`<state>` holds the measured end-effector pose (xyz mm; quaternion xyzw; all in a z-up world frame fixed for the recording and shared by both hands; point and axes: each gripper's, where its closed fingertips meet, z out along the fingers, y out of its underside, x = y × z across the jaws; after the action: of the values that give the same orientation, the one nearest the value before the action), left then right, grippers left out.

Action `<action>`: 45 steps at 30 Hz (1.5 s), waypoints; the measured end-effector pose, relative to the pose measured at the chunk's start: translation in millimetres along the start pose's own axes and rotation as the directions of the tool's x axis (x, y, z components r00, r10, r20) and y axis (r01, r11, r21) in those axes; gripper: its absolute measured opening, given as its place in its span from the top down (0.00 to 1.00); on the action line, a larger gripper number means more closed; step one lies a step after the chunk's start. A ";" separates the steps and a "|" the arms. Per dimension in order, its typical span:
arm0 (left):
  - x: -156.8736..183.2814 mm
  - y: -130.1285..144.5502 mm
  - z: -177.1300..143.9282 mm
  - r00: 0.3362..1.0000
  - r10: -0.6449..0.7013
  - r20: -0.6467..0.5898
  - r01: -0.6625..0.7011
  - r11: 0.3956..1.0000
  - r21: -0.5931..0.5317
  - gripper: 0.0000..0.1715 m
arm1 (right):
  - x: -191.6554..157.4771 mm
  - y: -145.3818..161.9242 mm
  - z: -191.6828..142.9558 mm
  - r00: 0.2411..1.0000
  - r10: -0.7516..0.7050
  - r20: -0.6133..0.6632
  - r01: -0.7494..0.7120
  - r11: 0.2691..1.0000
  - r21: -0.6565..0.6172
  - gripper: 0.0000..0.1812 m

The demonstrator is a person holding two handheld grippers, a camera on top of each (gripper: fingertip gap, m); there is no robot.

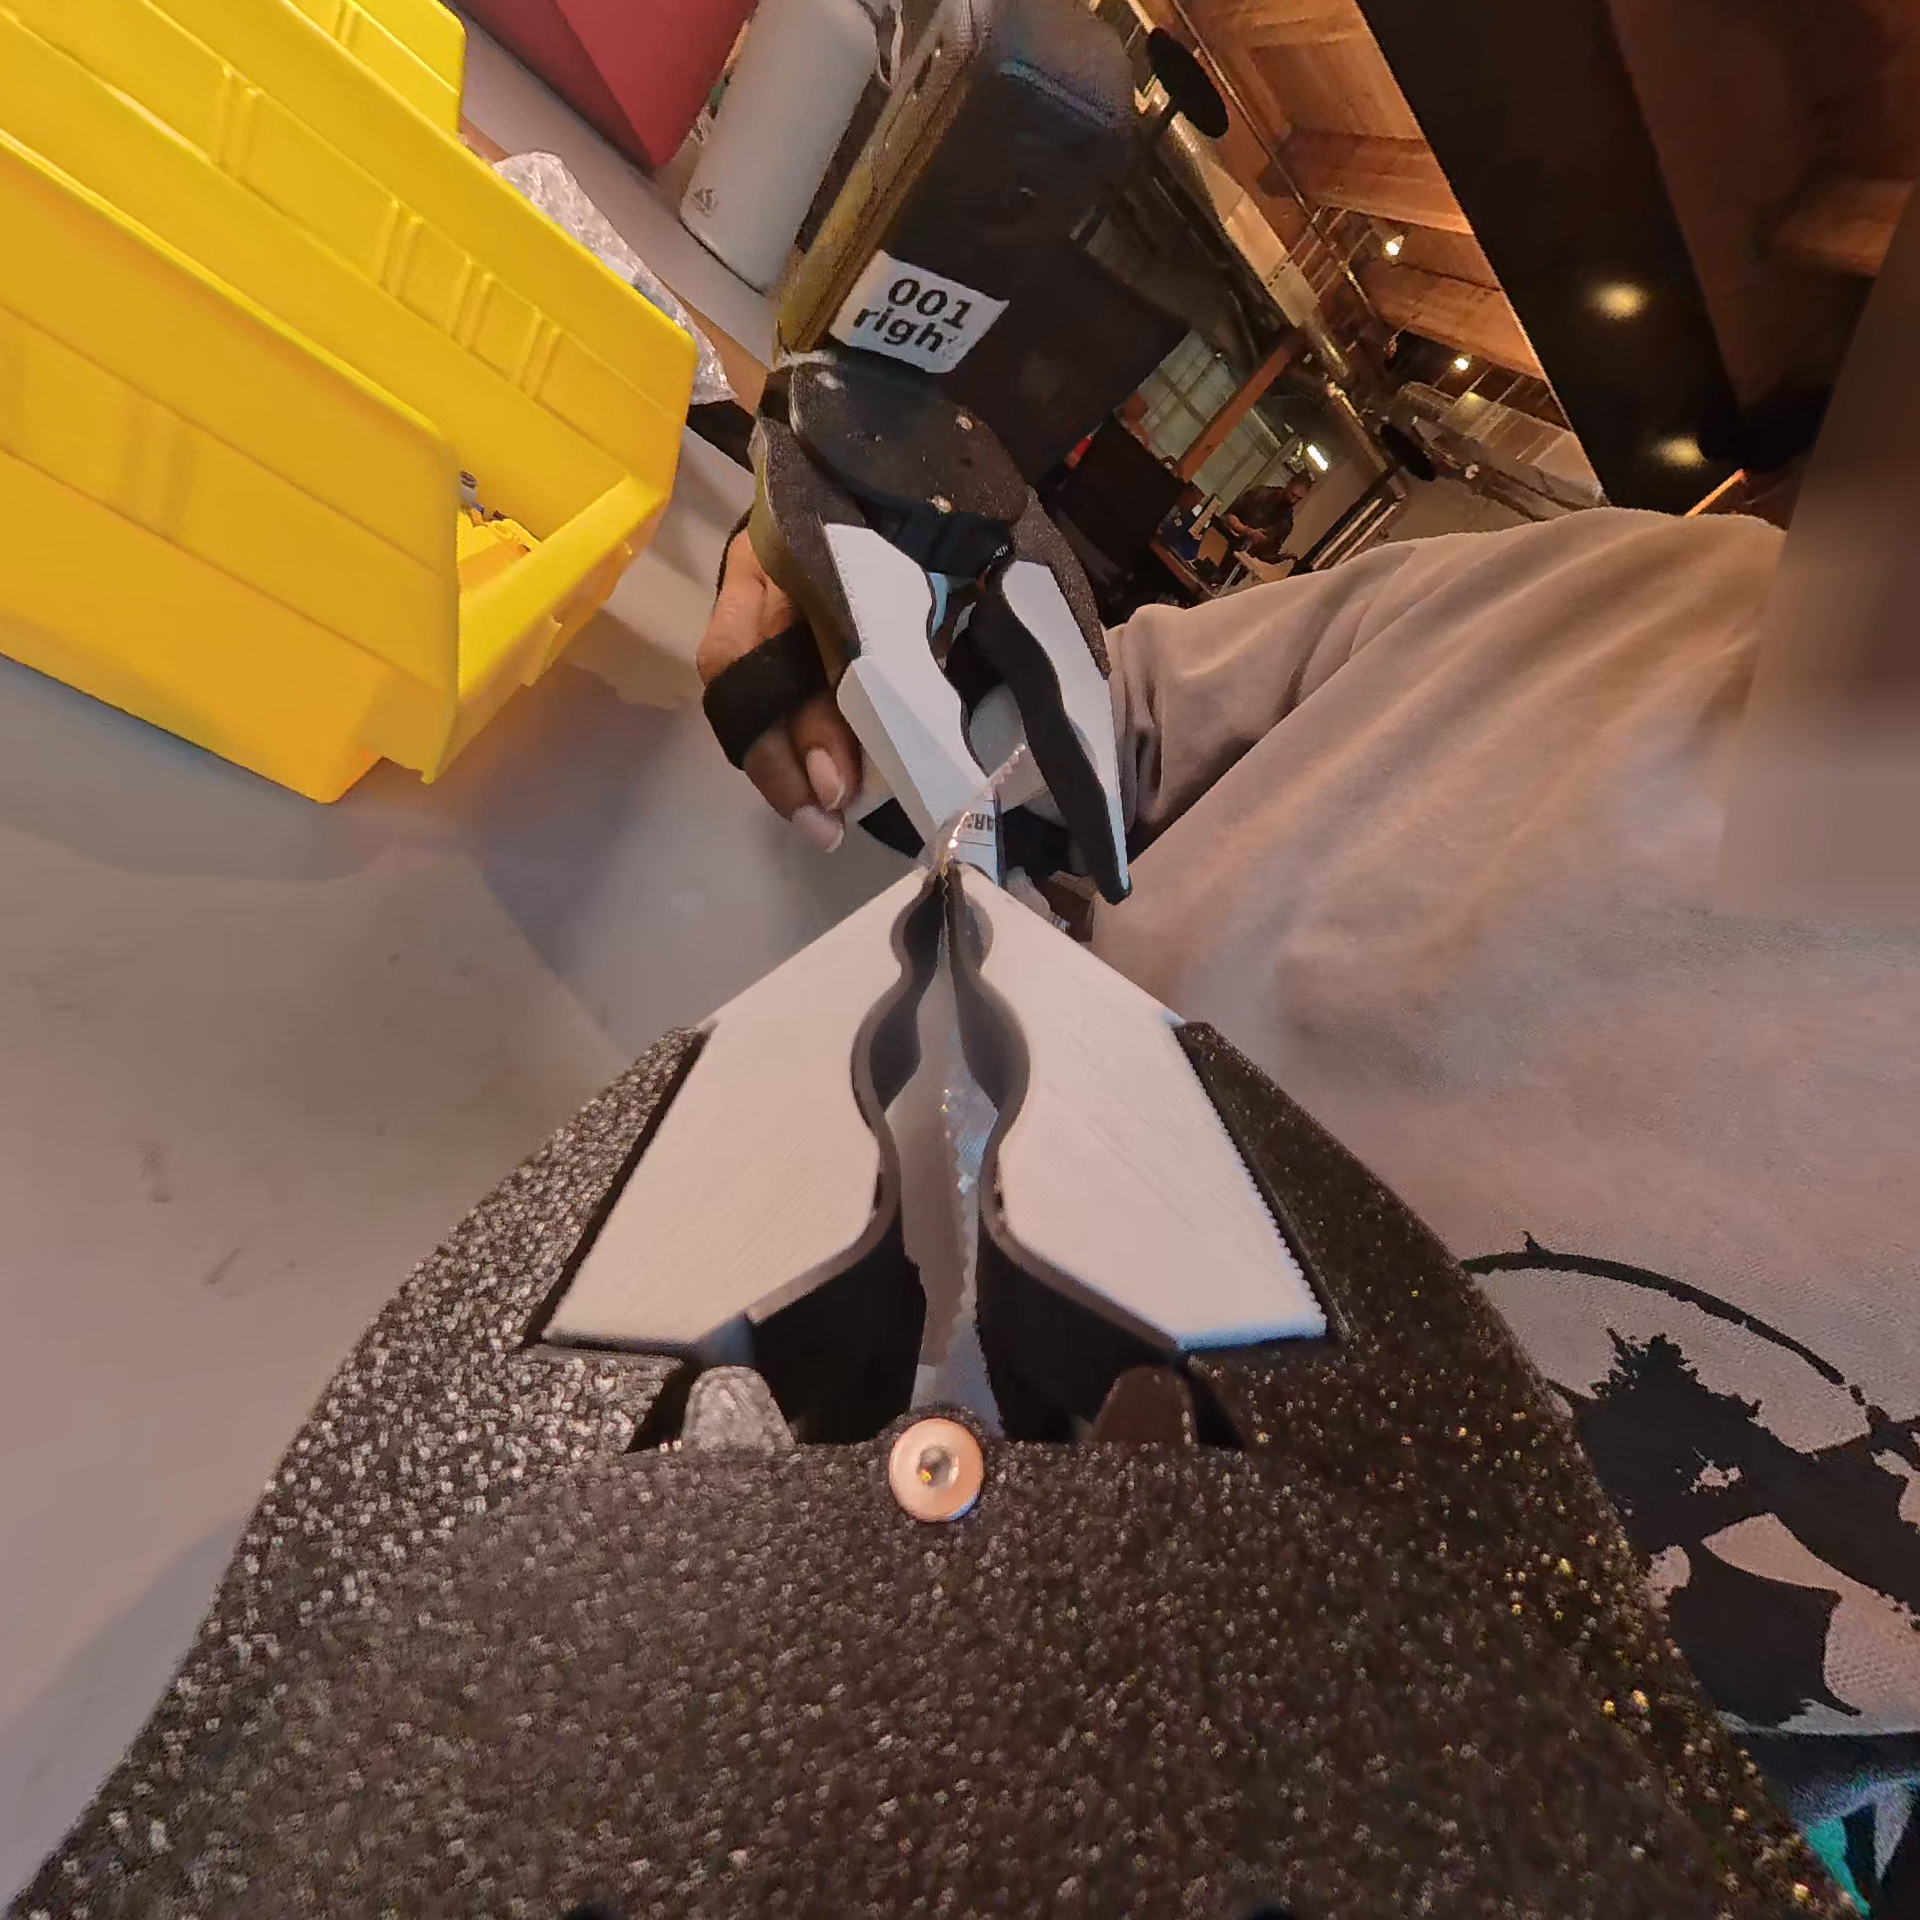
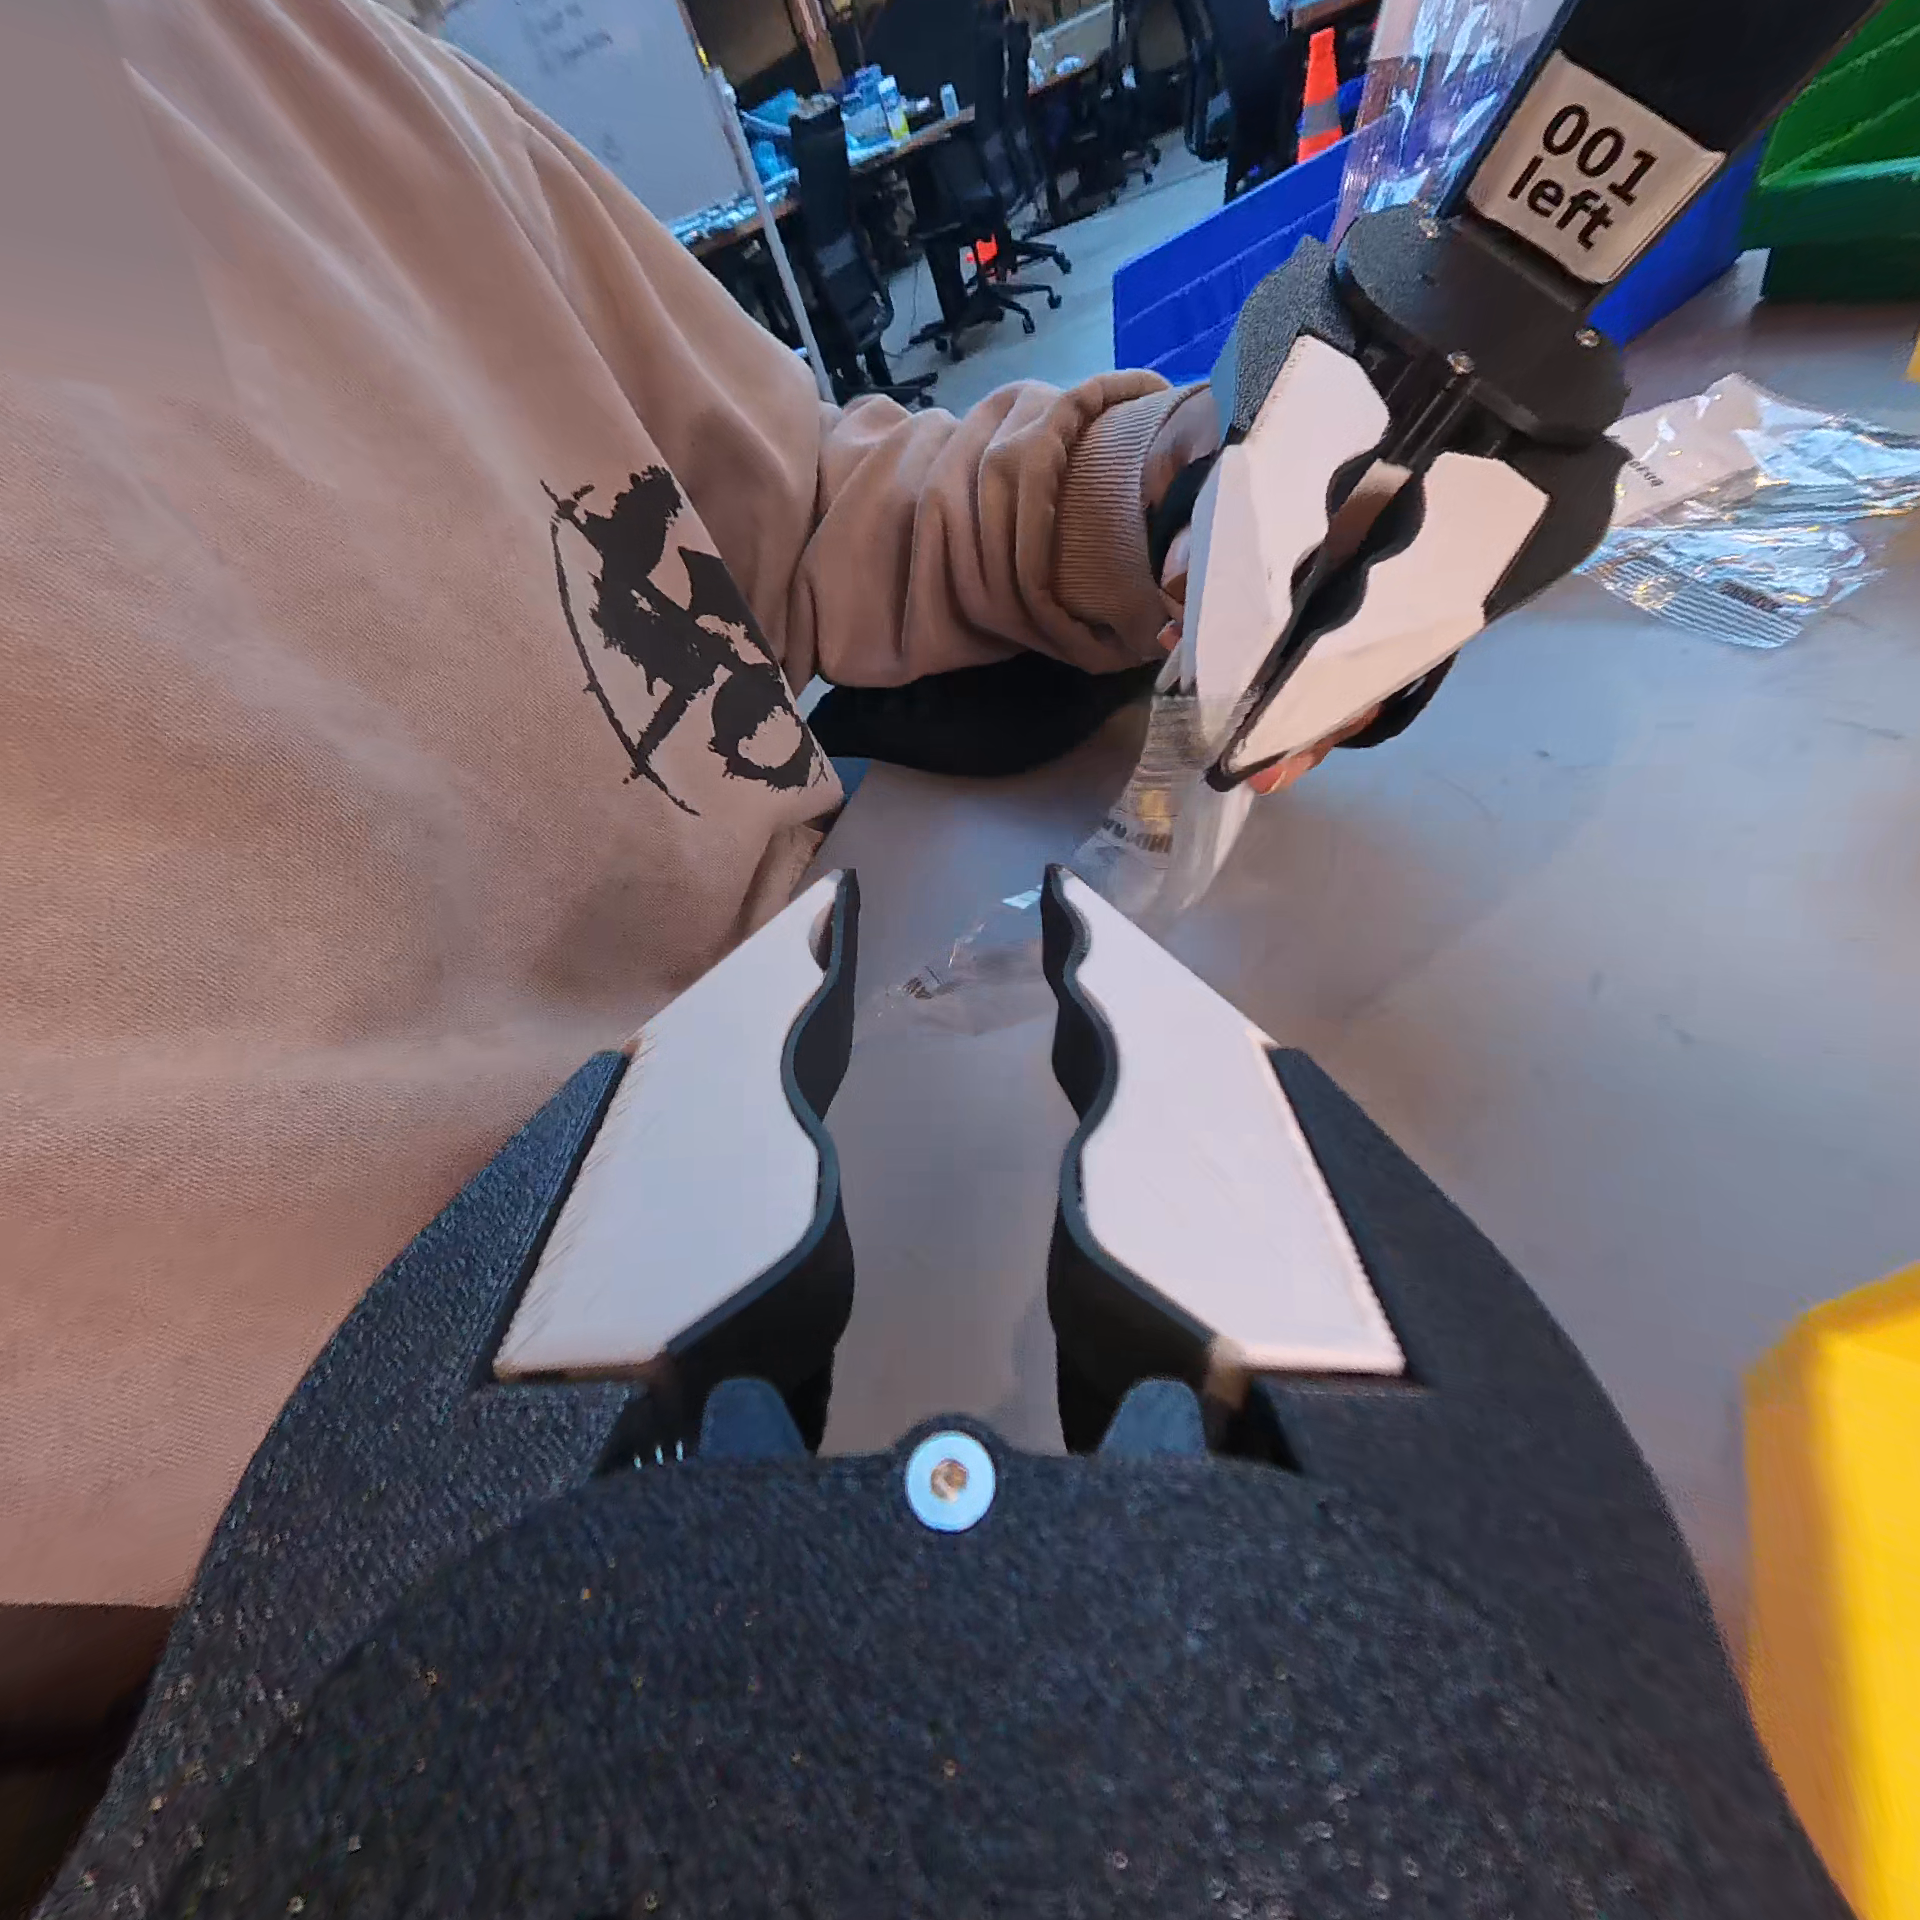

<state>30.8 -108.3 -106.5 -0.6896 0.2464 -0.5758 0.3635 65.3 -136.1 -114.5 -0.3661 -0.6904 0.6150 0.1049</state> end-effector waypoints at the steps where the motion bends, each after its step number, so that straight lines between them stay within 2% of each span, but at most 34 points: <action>1: 2.3 -0.5 -1.2 1.000 0.008 -0.007 -0.008 1.000 -0.002 1.00 | 1.4 -2.6 -3.0 1.000 -0.015 -0.016 0.015 1.000 0.009 0.82; 4: 12.9 -6.3 -6.2 0.999 0.029 -0.046 -0.028 0.999 0.020 1.00 | 12.6 -14.4 -18.9 0.997 -0.009 -0.083 0.015 0.997 0.074 0.90; 7: 19.6 -7.3 -6.8 0.996 0.045 -0.076 -0.043 0.999 0.023 1.00 | 19.8 -11.2 -23.6 0.994 0.007 -0.107 0.002 0.997 0.076 0.98; 12: 20.6 -6.1 -6.8 0.995 0.031 -0.098 -0.028 0.999 0.023 1.00 | 20.7 -16.4 -21.4 0.994 0.040 -0.097 -0.028 0.993 0.116 1.00; 16: 23.1 -6.8 -6.9 0.993 0.030 -0.116 -0.026 0.999 0.029 1.00 | 16.1 -27.6 -24.1 0.993 0.111 -0.026 -0.104 0.974 0.199 1.00; 19: 25.0 -7.2 -7.3 0.991 0.033 -0.131 -0.029 0.999 0.033 1.00 | 10.8 -26.5 -20.3 0.988 0.148 0.039 -0.153 0.966 0.207 1.00; 22: 27.0 -4.5 -6.0 0.989 0.043 -0.140 -0.041 0.999 0.019 1.00 | 6.2 -43.8 -27.1 0.968 0.206 0.142 -0.241 0.917 0.316 1.00; 24: 26.9 -3.7 -4.8 0.989 0.048 -0.137 -0.047 0.999 0.014 1.00 | 8.8 -53.1 -35.6 0.960 0.227 0.165 -0.274 0.885 0.377 1.00; 27: 25.8 -6.4 -6.4 0.990 0.038 -0.136 -0.035 0.999 0.030 1.00 | 18.5 -42.0 -30.5 0.989 0.145 0.004 -0.139 0.940 0.312 1.00; 31: 16.9 -10.2 -9.8 0.995 0.008 -0.100 -0.003 0.998 0.055 1.00 | 10.7 -44.7 -23.1 0.995 -0.033 -0.097 0.058 0.962 0.268 1.00; 34: 6.7 -14.8 -13.9 0.999 -0.012 -0.050 0.016 0.996 0.085 1.00 | 13.1 -47.5 -26.7 0.986 -0.070 -0.150 0.107 0.960 0.259 0.95; 38: -4.0 -20.2 -20.3 1.000 -0.025 0.006 0.024 0.992 0.122 1.00 | 31.1 -31.3 -24.4 0.941 -0.156 -0.301 0.192 0.977 0.095 0.88; 45: -15.7 -24.1 -25.5 0.997 -0.040 0.071 0.029 0.988 0.153 1.00 | 45.5 -17.6 -20.9 0.898 -0.206 -0.388 0.212 0.977 -0.026 0.91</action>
<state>0.7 -87.1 -95.3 -0.6850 0.1762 -0.5732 0.4137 38.8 -90.7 -107.4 -0.4036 -0.6859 0.5212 0.3083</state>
